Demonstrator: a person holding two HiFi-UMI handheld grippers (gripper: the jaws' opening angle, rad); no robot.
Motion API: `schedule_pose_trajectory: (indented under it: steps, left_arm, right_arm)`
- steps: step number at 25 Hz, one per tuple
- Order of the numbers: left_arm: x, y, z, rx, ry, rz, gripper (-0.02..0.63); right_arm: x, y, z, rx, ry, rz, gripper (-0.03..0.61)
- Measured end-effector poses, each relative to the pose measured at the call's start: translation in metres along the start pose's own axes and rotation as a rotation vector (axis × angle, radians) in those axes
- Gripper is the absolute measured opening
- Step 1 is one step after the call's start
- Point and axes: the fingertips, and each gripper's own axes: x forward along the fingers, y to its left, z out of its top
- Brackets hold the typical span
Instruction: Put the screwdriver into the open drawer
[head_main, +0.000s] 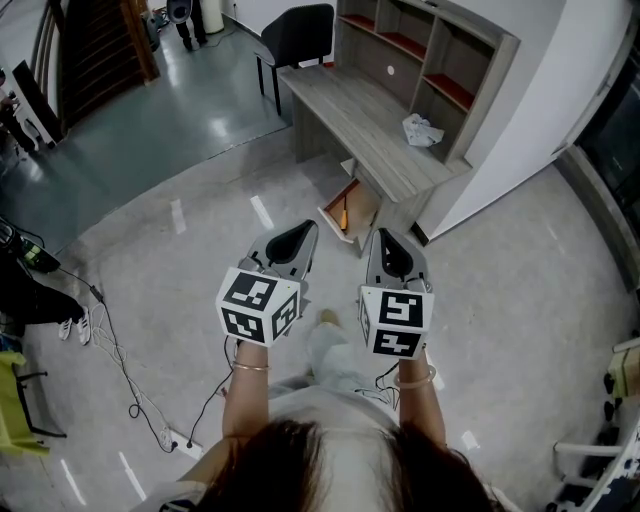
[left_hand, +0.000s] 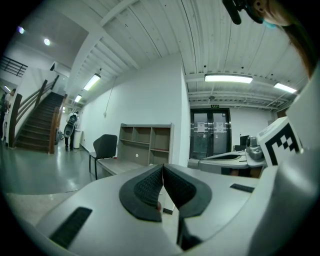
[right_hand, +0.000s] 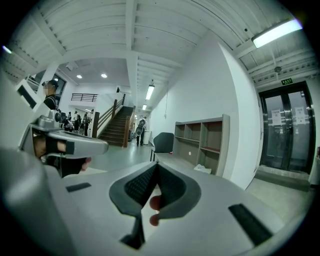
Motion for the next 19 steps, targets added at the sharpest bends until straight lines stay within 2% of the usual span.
schedule_pose_trajectory:
  steps: [11,19]
  left_arm:
    - [0.0053,-0.0022,0.0009,0.007,0.004,-0.009,0.017]
    - [0.0063,0.0003,-0.0013,-0.015,0.007,-0.023,0.017]
  right_arm:
    - [0.001,-0.0021,-0.0027,0.012,0.009,0.014,0.026]
    - [0.0025,-0.0027,-0.0053,0.032,0.015,0.02,0.026]
